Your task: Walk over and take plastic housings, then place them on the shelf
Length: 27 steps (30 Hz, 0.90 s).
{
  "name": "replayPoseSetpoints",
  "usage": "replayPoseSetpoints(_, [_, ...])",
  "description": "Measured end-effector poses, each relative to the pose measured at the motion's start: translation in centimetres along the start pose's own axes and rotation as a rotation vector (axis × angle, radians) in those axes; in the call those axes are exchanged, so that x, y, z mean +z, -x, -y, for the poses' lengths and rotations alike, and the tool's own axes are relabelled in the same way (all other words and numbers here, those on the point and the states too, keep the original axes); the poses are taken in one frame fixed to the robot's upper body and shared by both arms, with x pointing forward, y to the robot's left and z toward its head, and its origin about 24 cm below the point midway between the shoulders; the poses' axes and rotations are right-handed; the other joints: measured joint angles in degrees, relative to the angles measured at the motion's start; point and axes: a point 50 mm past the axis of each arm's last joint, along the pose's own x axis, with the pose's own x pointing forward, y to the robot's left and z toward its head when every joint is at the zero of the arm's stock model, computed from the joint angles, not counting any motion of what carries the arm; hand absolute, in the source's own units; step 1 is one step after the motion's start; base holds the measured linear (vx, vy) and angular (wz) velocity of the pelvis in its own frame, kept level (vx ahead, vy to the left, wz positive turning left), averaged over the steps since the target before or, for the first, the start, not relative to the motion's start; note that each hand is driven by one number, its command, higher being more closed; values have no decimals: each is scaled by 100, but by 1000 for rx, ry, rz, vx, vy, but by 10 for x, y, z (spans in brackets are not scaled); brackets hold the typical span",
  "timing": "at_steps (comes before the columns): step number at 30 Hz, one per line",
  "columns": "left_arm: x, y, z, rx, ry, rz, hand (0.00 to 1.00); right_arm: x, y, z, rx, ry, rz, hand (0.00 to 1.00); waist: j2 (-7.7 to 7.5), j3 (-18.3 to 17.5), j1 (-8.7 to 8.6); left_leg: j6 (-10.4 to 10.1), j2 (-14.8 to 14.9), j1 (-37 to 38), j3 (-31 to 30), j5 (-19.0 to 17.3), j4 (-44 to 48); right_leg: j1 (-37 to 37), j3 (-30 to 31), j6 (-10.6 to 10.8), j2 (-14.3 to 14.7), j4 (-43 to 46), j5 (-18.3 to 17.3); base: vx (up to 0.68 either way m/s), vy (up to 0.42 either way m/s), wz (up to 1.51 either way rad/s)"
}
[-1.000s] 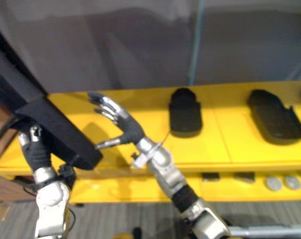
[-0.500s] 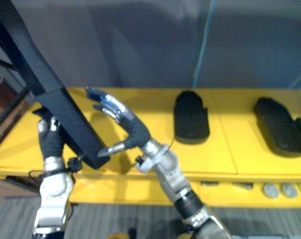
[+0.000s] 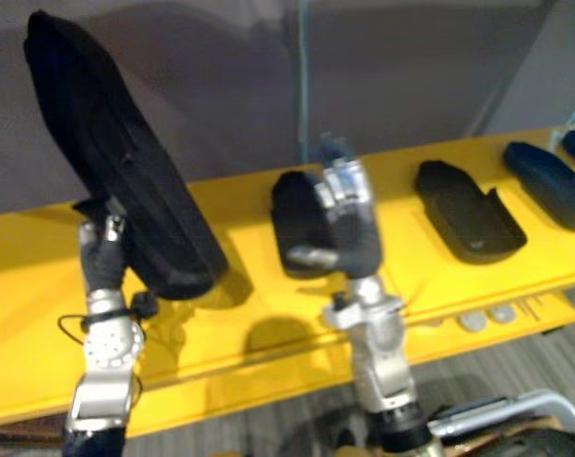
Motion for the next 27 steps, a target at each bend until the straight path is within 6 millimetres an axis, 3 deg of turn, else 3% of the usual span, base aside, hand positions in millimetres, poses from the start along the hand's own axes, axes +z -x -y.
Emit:
replayPoseSetpoints(4, [-33, -29, -70, 169, -208, -114, 100, 32, 15, 48, -98, 292, 8, 0, 14, -11, -26, 3, -30, 89, 293, -1, -67, 25, 261, 21, 2, -283, 219, -51, 17, -33])
replayPoseSetpoints(6, [-44, -36, -95, 158, -318, -163, 100, 40, 23, 66, -124, 383, -42, 0, 80, -88, -52, -13, -31, 98, 425, 11, -130, 29, 308, 33, 0, -410, 272, -39, -10, -21])
replayPoseSetpoints(10, [-69, -38, -110, 41, -456, -271, 100, 45, 28, 77, -139, 420, -87, 0, 244, -208, -97, -33, -28, 184, 515, 23, -219, 32, 403, 29, 33, -452, 308, 6, -1, -12])
replayPoseSetpoints(14, [-82, -38, -105, -104, -489, -337, 100, 42, 31, 79, -132, 384, -122, 0, 260, -224, -131, -41, -29, 182, 556, 28, -230, 20, 431, 26, 37, -514, 353, -4, -1, -4])
replayPoseSetpoints(20, [-100, -22, -56, -470, -544, -402, 100, 40, 32, 78, -105, 385, -138, 0, 261, -224, -229, -41, -35, 181, 596, 28, -232, -10, 488, 33, 56, -514, 361, -13, -5, -3])
replayPoseSetpoints(27, [-106, -18, -42, -601, -618, -422, 100, 39, 34, 80, -109, 391, -152, 0, 319, -215, -360, -41, -31, 214, 773, 28, -282, -96, 651, 30, 93, -513, 388, -26, -8, -13])
